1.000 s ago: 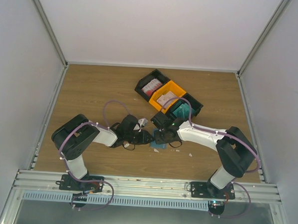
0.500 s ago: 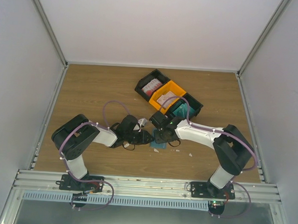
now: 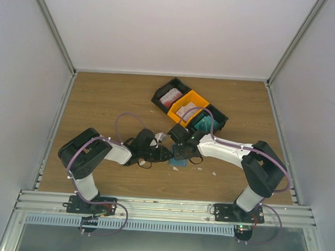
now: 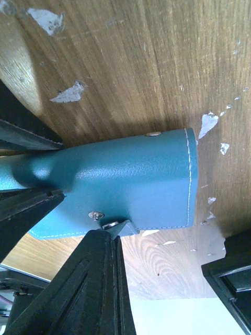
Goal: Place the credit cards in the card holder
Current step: Close the card holder at the center of the board.
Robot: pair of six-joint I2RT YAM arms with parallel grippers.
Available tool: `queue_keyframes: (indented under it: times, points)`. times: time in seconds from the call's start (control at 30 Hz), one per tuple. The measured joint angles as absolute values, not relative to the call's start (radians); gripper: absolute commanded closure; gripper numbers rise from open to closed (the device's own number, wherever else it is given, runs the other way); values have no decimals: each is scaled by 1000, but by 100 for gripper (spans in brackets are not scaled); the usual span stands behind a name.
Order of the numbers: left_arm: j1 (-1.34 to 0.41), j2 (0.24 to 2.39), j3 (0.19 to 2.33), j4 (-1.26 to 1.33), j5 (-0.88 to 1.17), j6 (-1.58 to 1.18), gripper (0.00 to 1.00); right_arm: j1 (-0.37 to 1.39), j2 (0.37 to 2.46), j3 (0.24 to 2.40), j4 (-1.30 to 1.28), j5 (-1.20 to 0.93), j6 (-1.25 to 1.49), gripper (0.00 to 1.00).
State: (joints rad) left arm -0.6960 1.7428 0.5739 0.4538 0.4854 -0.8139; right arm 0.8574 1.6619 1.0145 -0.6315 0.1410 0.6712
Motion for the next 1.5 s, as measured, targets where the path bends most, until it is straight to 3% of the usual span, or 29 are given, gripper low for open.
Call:
queue_keyframes:
  times: [1.5]
  points:
    - [-696, 1758, 572, 484, 493, -821, 76, 845, 1652, 987, -597, 43, 595, 100]
